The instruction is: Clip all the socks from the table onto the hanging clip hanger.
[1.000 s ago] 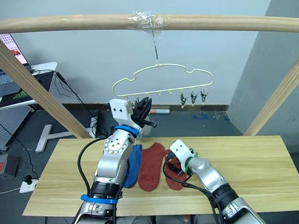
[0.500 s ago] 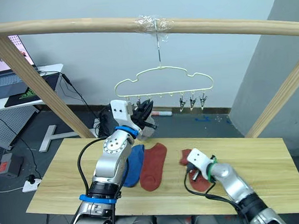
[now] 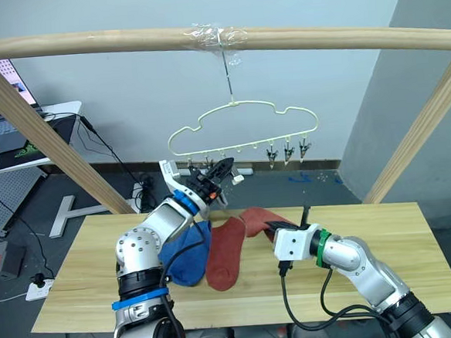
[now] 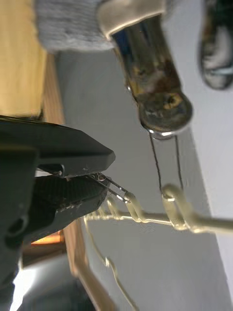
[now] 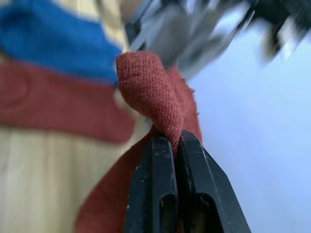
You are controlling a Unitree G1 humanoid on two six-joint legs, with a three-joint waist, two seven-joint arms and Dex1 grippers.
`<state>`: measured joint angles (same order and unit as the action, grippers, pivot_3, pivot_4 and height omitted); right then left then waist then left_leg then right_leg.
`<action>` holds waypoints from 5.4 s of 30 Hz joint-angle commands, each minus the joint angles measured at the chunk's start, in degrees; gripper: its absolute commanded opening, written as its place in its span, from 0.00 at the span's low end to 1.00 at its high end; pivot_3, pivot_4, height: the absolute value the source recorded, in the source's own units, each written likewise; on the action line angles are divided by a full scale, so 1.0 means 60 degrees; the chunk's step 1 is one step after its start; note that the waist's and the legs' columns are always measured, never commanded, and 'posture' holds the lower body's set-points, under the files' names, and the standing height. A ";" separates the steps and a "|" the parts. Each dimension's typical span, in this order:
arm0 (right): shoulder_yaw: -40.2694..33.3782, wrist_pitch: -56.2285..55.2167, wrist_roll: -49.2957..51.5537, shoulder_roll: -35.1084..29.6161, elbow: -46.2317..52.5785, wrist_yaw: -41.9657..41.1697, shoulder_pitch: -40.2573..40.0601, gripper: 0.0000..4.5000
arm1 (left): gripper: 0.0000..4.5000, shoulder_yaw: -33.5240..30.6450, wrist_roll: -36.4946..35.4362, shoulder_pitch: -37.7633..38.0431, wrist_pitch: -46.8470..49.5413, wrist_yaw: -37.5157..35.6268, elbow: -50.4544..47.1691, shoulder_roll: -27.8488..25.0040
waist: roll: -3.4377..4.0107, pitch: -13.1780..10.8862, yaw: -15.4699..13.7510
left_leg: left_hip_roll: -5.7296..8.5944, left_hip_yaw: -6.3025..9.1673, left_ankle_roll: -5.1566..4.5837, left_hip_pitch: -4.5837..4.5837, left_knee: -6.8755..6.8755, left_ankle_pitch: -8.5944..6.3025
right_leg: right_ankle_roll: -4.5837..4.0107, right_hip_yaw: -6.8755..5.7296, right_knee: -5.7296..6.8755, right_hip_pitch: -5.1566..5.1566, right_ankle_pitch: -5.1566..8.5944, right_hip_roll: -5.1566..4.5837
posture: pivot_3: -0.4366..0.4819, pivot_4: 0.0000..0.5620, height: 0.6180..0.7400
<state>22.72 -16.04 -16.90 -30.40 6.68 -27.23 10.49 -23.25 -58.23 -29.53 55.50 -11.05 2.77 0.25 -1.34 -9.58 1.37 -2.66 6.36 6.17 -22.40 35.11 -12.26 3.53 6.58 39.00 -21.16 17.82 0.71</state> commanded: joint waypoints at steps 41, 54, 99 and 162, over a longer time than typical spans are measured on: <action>-0.0823 -0.0620 -0.0544 0.1050 -0.0418 0.0738 0.0719 0.00 | 0.99 0.0444 -0.1873 0.0910 0.0752 0.0226 -0.1674 -0.1564 | -0.0068 -0.0056 -0.0143 | 0.0000 0.0002 0.0004 -0.0047 -0.0007 0.0002 | -0.0039 -0.0002 -0.0011 -0.0046 -0.0022 -0.0003 | 0.60 0.26 1.00; -0.1407 0.1885 0.1274 0.1964 0.0225 0.0363 -0.0043 0.85 | 1.00 0.3864 0.2155 0.4155 -0.1724 -0.3744 -0.6255 -0.5971 | -0.0067 -0.0101 -0.0461 | -0.0002 -0.0001 0.0006 -0.0047 -0.0026 -0.0001 | -0.0067 -0.0008 -0.0017 -0.0049 -0.0010 -0.0011 | 0.65 0.27 1.00; -0.3777 0.7389 0.3196 0.6165 0.0177 0.4300 0.3034 0.38 | 1.00 0.3621 0.4397 0.3035 -0.5678 -0.5646 -0.4283 -0.5258 | 0.0027 -0.0163 -0.0291 | -0.0017 -0.0017 0.0002 -0.0105 -0.0069 -0.0003 | -0.0105 -0.0007 0.0012 -0.0154 0.0017 -0.0001 | 0.64 0.30 1.00; -0.3441 0.6485 0.3396 0.5884 -0.0440 0.4083 0.3631 0.38 | 1.00 0.3423 0.3736 0.2168 -0.5609 -0.5157 -0.4635 -0.4664 | 0.0031 -0.0172 -0.0260 | -0.0016 -0.0015 0.0003 -0.0107 -0.0076 -0.0003 | -0.0105 -0.0009 0.0009 -0.0156 0.0017 -0.0001 | 0.64 0.30 1.00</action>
<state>1.79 24.23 3.46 4.88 2.50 -2.90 30.88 -1.97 -35.10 -16.06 22.28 -41.90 -22.67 -27.85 -1.16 -10.61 -0.19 -2.76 6.26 6.19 -23.04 34.65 -12.28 2.90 6.53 39.06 -22.10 17.92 0.70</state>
